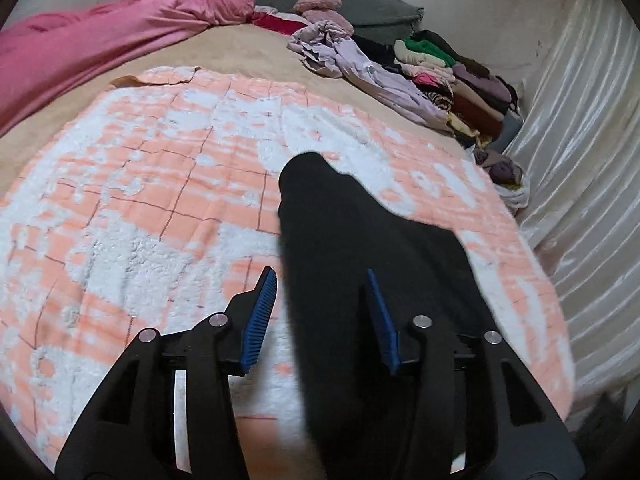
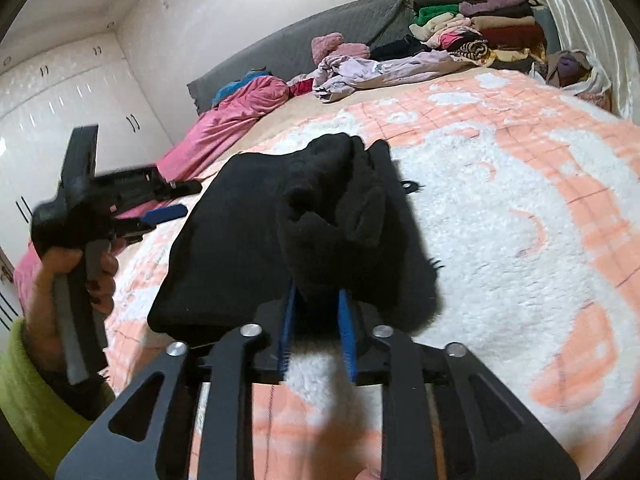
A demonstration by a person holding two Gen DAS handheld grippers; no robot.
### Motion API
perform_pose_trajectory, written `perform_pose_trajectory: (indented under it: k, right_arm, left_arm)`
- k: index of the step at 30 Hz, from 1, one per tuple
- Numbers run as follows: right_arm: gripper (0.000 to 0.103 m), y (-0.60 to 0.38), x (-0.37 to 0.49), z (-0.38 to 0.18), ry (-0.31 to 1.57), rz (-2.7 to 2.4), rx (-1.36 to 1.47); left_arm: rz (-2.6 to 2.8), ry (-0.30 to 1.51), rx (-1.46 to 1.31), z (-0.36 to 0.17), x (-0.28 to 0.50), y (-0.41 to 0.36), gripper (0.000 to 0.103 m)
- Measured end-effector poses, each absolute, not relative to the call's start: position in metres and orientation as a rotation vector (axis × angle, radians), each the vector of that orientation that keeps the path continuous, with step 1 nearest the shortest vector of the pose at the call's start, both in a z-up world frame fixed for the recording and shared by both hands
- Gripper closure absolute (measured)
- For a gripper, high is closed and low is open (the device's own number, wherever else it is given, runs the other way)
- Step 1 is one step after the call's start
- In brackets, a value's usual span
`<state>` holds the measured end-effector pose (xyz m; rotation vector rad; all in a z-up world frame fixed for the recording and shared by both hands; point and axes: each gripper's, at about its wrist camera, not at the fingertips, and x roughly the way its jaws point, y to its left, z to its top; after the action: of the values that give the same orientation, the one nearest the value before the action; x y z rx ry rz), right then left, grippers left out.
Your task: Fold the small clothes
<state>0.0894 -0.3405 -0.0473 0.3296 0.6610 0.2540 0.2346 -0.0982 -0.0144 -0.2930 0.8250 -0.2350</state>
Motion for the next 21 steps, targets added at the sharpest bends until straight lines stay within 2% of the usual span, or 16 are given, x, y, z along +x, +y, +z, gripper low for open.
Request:
perform_pose_trajectory:
  k: [5,7,8,11,13,18,21]
  right_arm:
    - [0.07,-0.363,0.089,-0.019,0.621,0.164,0.317]
    - [0.054,-0.37,0.098,-0.009,0.614,0.158,0.321]
    - [0.052,-0.372,0.107,-0.004,0.62,0.163,0.318]
    - [0.051,-0.369,0.14,0.007,0.657,0.212,0.312]
    - [0.045,-0.362,0.171,0.008,0.716,0.249,0.29]
    - [0.044,-0.346,0.236,-0.011,0.856,0.259,0.261]
    - [0.044,-0.343,0.257,-0.021,0.906,0.257,0.267]
  left_arm:
    - [-0.251,0.792,-0.204,-0.026,0.23,-0.109,0.062]
    - [-0.252,0.768,-0.161,-0.029,0.227,-0.112,0.059]
    - [-0.255,0.758,-0.14,-0.03,0.225,-0.113,0.057]
    - [-0.255,0.725,-0.083,-0.035,0.221,-0.117,0.056]
    - [-0.256,0.714,-0.072,-0.037,0.221,-0.117,0.055]
    - [-0.289,0.701,-0.072,-0.038,0.217,-0.109,0.047]
    - [-0.3,0.703,-0.098,-0.04,0.217,-0.105,0.046]
